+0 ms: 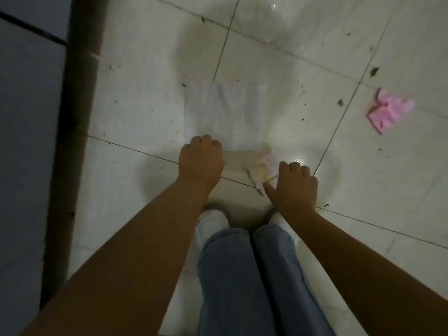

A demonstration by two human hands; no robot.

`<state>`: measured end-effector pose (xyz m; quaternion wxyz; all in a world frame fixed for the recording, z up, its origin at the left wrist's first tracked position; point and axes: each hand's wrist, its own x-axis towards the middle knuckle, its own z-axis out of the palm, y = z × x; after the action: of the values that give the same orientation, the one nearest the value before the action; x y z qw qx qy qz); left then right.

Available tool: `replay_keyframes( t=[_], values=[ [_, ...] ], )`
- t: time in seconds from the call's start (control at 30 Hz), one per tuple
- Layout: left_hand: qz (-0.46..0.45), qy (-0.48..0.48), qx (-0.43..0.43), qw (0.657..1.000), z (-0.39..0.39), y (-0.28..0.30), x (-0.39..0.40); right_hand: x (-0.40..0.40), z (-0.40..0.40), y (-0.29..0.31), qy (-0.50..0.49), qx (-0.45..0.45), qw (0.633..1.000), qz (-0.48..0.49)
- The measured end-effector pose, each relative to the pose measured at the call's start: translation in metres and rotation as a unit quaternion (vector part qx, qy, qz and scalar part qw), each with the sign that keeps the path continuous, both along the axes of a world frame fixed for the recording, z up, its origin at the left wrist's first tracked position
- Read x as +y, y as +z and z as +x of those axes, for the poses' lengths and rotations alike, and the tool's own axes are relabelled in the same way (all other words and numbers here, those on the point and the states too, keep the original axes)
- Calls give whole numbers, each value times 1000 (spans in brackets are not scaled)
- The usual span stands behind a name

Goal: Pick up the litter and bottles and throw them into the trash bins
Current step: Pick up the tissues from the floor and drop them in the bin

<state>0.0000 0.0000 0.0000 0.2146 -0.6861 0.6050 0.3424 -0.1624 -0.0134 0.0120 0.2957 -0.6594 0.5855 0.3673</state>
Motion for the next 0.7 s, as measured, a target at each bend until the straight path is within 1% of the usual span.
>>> replay_keyframes(
  t=[0.03,0.1,0.2,0.27,0.4,0.5,0.53,0.63,0.7],
  values=[
    [4,17,6,1000,-6,-16,-1,1,0,-15,-12,7,1000,-13],
    [-14,85,1,996,-13,-44,0,2,-5,-41,-34,19,998,-44],
    [-42,202,-7,978,-23,-65,0,3,-11,-61,-66,30,996,-61],
    [-74,248,-20,966,-26,-74,1,5,-15,-67,-73,26,994,-82],
    [-113,269,3,956,-35,-83,4,7,-20,-70,-79,5,992,-97],
    [-164,287,24,943,-37,-85,5,4,-24,-62,-84,-2,992,-98],
    [-168,291,27,942,-37,-81,4,2,-25,-57,-83,-8,991,-100],
    [-200,266,37,942,-31,-49,-3,-9,-30,-28,-82,-21,991,-105],
    [-211,204,24,955,-26,-8,-12,-21,-33,5,-91,-25,989,-114]
  ],
)
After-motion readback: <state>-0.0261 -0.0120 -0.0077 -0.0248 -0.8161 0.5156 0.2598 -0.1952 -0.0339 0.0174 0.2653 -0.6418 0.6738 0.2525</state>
